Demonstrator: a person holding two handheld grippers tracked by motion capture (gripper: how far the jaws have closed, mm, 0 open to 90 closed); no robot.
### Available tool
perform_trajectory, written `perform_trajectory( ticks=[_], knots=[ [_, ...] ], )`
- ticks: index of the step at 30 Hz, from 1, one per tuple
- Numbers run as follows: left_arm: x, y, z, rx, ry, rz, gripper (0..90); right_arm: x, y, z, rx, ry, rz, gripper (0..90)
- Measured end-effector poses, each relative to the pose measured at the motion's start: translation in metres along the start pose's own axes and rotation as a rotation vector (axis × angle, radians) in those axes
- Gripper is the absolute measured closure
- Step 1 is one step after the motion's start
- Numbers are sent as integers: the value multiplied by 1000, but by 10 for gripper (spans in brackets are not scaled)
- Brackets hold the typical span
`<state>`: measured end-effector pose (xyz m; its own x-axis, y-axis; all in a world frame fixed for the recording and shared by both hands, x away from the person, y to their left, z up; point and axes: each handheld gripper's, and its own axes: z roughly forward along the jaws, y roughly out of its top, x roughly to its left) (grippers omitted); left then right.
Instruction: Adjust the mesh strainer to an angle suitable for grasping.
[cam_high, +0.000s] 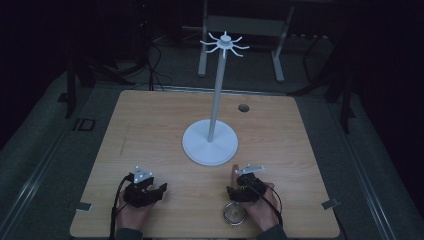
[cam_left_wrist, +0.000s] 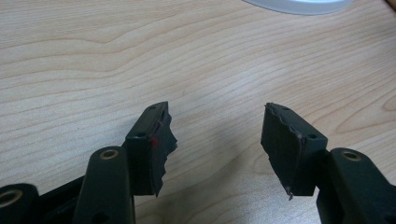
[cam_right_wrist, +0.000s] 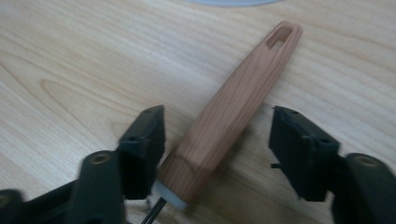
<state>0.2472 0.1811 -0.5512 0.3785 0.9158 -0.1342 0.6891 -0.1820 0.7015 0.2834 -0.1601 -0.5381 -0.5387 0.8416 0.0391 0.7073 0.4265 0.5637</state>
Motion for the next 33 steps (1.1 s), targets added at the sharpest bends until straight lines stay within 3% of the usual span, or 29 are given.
perform_trajectory(
  ticks=[3,5,8,14,23,33],
  knots=[
    [0,0,0,0,0,0,428,-1,1,-1,21,11,-2,479],
    [0,0,0,0,0,1,428,-5,3,-3,44,18,-8,565],
    [0,0,0,0,0,1,428,-8,3,-4,57,22,-9,579],
    [0,0,0,1,1,0,428,-13,6,-5,140,34,-55,592],
    [0,0,0,-1,0,-1,428,-10,11,-6,240,6,-129,587],
    [-1,0,1,1,1,-1,428,-17,12,-8,284,-5,-126,678]
  ],
)
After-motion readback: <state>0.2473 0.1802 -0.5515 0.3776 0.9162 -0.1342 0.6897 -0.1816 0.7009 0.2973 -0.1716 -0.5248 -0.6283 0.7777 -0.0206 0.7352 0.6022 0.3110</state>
